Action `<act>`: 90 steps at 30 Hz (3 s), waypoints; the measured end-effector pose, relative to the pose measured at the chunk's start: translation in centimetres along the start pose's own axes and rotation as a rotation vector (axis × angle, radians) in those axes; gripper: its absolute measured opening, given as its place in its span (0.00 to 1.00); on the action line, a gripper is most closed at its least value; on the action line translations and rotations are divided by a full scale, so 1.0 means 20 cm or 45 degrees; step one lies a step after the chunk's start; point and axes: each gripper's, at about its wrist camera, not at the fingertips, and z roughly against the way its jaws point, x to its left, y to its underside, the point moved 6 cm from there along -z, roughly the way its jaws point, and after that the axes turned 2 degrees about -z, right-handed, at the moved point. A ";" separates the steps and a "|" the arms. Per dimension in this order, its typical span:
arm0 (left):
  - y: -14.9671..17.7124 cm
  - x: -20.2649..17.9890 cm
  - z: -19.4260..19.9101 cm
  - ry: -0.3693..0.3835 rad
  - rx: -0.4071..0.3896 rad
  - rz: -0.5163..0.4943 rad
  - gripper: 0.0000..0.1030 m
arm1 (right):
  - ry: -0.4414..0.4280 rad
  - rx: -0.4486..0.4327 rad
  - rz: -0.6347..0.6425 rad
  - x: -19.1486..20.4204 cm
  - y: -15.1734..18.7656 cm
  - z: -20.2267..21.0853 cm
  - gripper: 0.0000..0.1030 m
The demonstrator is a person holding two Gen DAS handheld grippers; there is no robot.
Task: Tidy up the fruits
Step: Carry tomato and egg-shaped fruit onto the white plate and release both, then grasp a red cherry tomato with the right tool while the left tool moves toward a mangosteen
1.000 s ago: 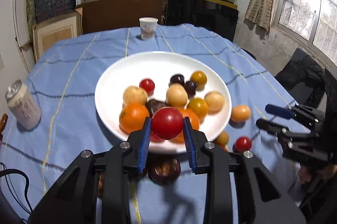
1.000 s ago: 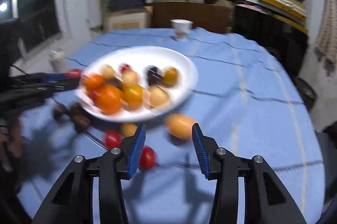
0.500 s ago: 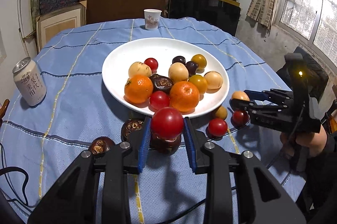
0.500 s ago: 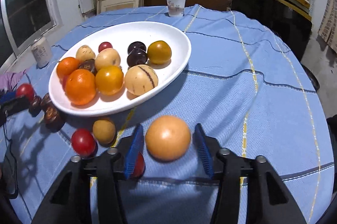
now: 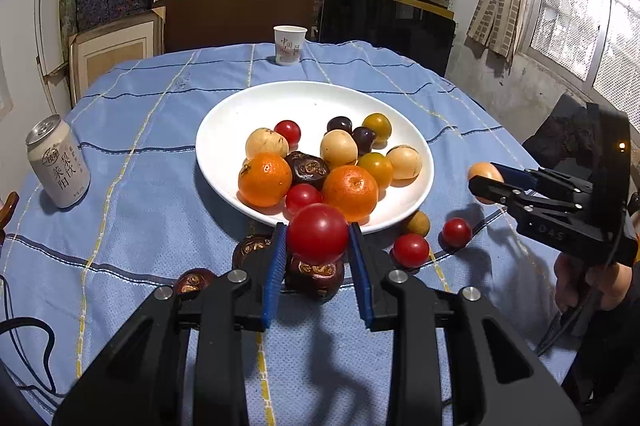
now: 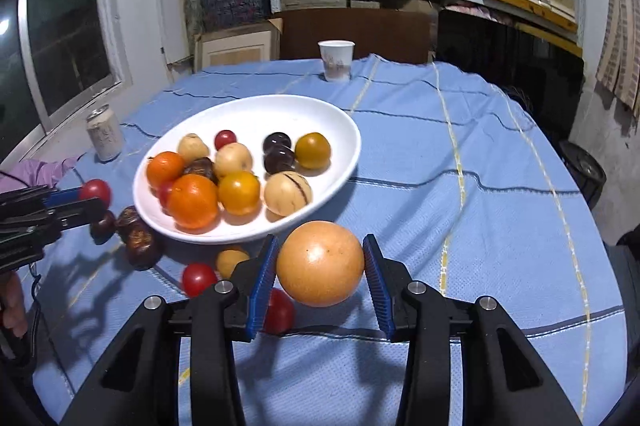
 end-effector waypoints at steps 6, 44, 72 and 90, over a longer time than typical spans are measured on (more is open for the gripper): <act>-0.01 0.00 -0.01 0.000 0.008 -0.004 0.29 | -0.032 -0.012 0.005 0.04 -0.06 0.01 0.42; -0.47 0.12 -0.27 -0.133 -0.096 0.017 0.72 | -0.122 -0.003 -0.080 0.16 -0.57 -0.39 0.52; 0.18 0.11 -0.16 -0.142 0.175 0.015 0.56 | 0.003 0.115 -0.168 0.05 0.15 -0.06 0.63; 0.18 0.09 -0.18 -0.108 0.198 -0.012 0.59 | -0.005 0.271 -0.130 0.09 0.19 -0.18 0.50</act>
